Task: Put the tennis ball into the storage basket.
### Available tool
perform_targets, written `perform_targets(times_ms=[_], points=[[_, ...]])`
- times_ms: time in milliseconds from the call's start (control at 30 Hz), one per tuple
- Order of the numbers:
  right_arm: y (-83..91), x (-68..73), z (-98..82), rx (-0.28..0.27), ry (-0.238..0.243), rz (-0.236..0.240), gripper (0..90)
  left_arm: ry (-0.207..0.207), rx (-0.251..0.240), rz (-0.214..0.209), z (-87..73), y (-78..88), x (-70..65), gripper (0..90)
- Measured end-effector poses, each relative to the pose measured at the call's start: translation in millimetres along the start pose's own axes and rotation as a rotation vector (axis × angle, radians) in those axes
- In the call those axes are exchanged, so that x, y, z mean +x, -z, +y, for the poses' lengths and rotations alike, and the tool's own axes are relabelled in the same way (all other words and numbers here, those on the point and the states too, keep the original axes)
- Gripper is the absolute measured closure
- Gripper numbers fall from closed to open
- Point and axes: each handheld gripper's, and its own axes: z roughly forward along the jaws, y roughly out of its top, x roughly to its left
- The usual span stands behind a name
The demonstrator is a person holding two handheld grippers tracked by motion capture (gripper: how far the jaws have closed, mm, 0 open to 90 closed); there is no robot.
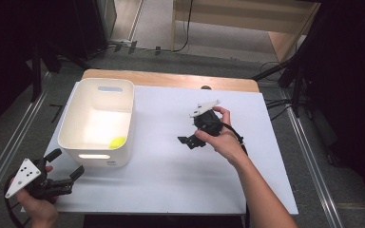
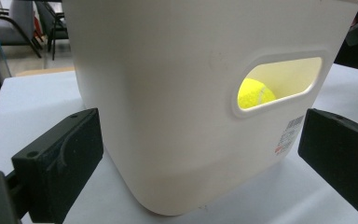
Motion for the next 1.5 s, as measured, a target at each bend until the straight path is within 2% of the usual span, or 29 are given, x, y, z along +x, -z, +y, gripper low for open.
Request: perform_targets(times_ms=[300, 800, 1133, 1333, 1500], points=[[8.7, -7.3, -25.4, -0.031, -0.053, -0.046, 0.8, -0.001, 0.002, 0.004, 0.0, -0.1, -0.3, 0.1], [26.6, -16.2, -67.3, -0.096, -0.114, -0.101, 0.8, -0.002, 0.003, 0.009, -0.1, 0.0, -0.5, 0.1], [37.0, -21.7, -91.9, -0.113, -0.154, -0.138, 0.8, 0.0, 0.004, 0.013, -0.4, 0.0, -0.8, 0.1], [43.8, -24.8, -107.7, -0.125, -0.195, -0.161, 0.8, -0.003, 0.004, 0.013, -0.4, -0.2, -0.7, 0.1], [47.9, -25.7, -117.7, -0.14, -0.214, -0.164, 0.8, -0.002, 0.005, 0.014, -0.5, -0.7, -0.7, 0.1]])
